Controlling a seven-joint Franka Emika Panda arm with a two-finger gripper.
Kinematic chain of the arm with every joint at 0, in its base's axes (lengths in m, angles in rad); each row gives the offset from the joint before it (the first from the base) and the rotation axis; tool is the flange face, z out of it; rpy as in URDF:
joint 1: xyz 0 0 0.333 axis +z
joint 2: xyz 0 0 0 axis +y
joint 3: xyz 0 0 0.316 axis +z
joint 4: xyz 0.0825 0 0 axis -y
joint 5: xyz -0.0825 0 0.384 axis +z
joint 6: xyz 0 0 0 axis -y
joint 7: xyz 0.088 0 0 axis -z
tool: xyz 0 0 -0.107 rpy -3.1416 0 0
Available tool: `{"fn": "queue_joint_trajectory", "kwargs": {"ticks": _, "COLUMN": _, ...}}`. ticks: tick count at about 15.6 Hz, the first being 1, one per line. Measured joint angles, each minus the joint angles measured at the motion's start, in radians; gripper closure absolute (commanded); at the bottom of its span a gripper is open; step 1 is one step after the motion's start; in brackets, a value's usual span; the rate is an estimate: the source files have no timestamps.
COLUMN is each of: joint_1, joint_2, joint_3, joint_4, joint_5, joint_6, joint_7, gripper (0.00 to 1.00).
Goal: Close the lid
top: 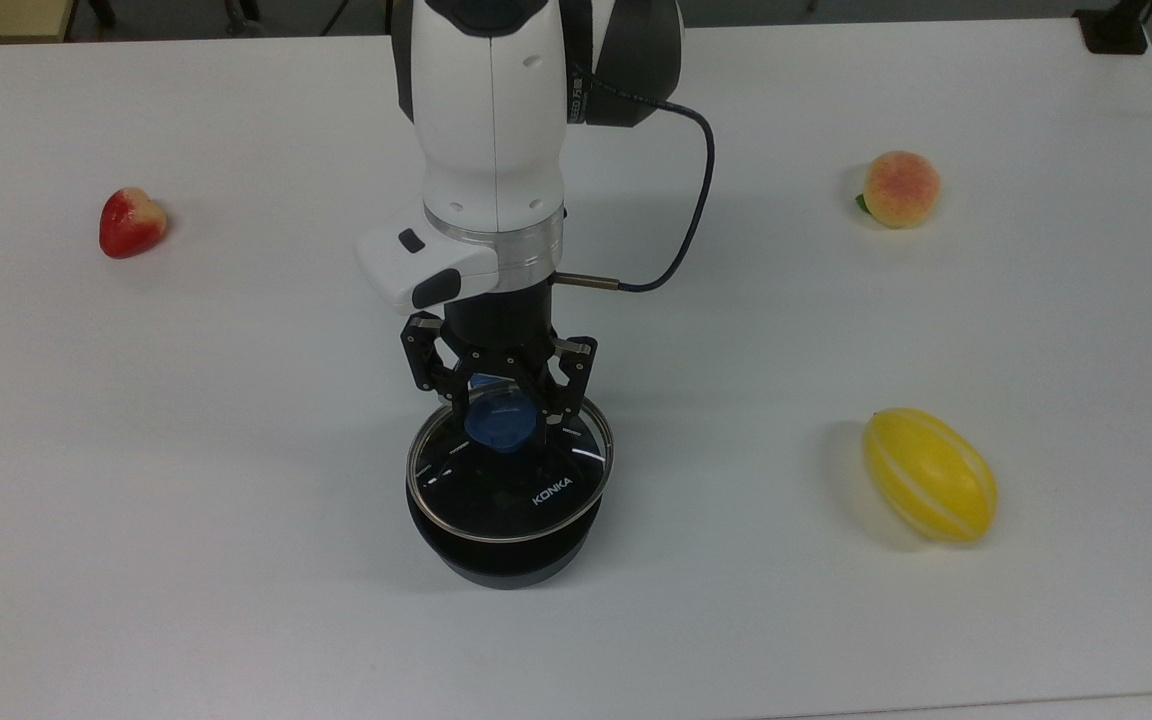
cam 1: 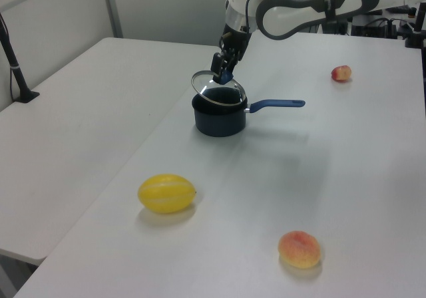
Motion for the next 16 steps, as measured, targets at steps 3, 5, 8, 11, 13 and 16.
{"fn": "queue_joint_trajectory", "kwargs": {"ticks": 3, "joint_1": 0.002, "joint_2": 0.007, "joint_3": 0.000, "joint_4": 0.000, "joint_5": 0.000, "joint_6": 0.000, "joint_7": 0.002, "gripper": 0.94}}
{"fn": "queue_joint_trajectory", "kwargs": {"ticks": 5, "joint_1": 0.003, "joint_2": 0.009, "joint_3": 0.000, "joint_4": 0.000, "joint_5": -0.001, "joint_6": 0.000, "joint_7": 0.002, "gripper": 0.94}}
{"fn": "queue_joint_trajectory", "kwargs": {"ticks": 8, "joint_1": 0.004, "joint_2": 0.011, "joint_3": 0.000, "joint_4": 0.000, "joint_5": -0.003, "joint_6": -0.006, "joint_7": 0.003, "gripper": 0.94}}
{"fn": "queue_joint_trajectory", "kwargs": {"ticks": 11, "joint_1": 0.004, "joint_2": 0.013, "joint_3": 0.000, "joint_4": 0.000, "joint_5": -0.012, "joint_6": -0.014, "joint_7": 0.007, "gripper": 0.94}}
{"fn": "queue_joint_trajectory", "kwargs": {"ticks": 13, "joint_1": 0.004, "joint_2": 0.015, "joint_3": 0.000, "joint_4": 0.000, "joint_5": -0.042, "joint_6": -0.020, "joint_7": 0.025, "gripper": 0.94}}
{"fn": "queue_joint_trajectory", "kwargs": {"ticks": 16, "joint_1": 0.004, "joint_2": 0.015, "joint_3": 0.000, "joint_4": 0.000, "joint_5": -0.047, "joint_6": -0.022, "joint_7": 0.030, "gripper": 0.94}}
